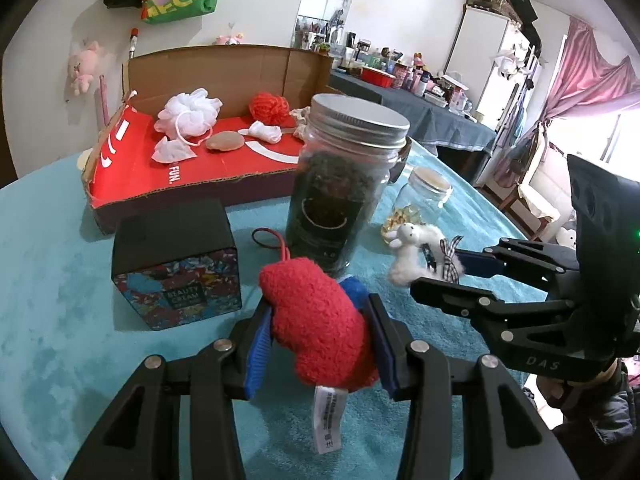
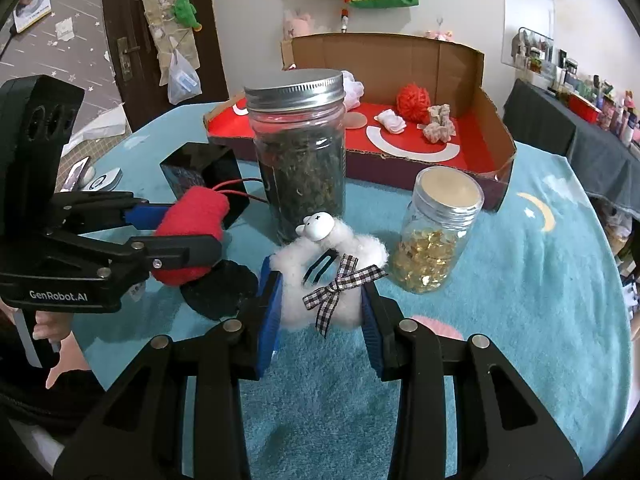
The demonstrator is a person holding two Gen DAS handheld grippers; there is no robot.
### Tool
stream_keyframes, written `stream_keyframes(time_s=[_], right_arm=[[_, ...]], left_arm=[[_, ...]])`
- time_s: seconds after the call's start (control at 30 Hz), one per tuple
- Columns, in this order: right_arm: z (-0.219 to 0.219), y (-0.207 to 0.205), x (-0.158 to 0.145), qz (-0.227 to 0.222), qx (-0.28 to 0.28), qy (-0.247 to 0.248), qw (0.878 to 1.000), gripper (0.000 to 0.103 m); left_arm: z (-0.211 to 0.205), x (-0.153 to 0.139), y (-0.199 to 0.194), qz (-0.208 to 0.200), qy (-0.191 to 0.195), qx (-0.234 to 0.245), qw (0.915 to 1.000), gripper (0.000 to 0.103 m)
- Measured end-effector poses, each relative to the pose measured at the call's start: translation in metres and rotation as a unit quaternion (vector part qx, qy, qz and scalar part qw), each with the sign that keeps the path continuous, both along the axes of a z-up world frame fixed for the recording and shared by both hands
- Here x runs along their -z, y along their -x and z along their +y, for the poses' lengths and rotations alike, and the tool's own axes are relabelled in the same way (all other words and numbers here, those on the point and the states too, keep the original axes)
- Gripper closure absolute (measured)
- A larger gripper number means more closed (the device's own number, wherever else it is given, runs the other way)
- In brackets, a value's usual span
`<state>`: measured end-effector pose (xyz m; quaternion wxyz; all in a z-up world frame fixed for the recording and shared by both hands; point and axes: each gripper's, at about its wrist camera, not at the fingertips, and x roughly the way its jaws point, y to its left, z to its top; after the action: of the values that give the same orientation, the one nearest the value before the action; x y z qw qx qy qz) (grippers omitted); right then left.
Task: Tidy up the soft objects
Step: 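Grasp the red plush with the left tool while the right tool grasps the white sheep plush, then lift and carry the red plush and sheep plush with both tools toward the box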
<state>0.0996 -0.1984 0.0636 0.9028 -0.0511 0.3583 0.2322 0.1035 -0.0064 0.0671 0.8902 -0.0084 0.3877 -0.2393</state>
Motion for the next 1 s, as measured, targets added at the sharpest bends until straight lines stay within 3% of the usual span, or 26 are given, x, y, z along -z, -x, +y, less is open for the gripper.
stream_keyframes(time_s=[0.6, 0.87, 1.0], right_arm=[[-0.03, -0.001, 0.016, 0.04, 0.026, -0.011, 0.999, 0.068], [-0.058, -0.005, 0.023, 0.058, 0.056, -0.013, 0.997, 0.068], [-0.073, -0.01, 0.025, 0.056, 0.068, -0.013, 0.996, 0.068]], left_arm=[[0.049, 0.013, 0.007, 0.032, 0.011, -0.04, 0.9986, 0.056], [0.09, 0.018, 0.005, 0.039, 0.003, -0.083, 0.9958, 0.056], [0.107, 0.018, -0.005, 0.031, -0.009, -0.08, 0.9963, 0.056]])
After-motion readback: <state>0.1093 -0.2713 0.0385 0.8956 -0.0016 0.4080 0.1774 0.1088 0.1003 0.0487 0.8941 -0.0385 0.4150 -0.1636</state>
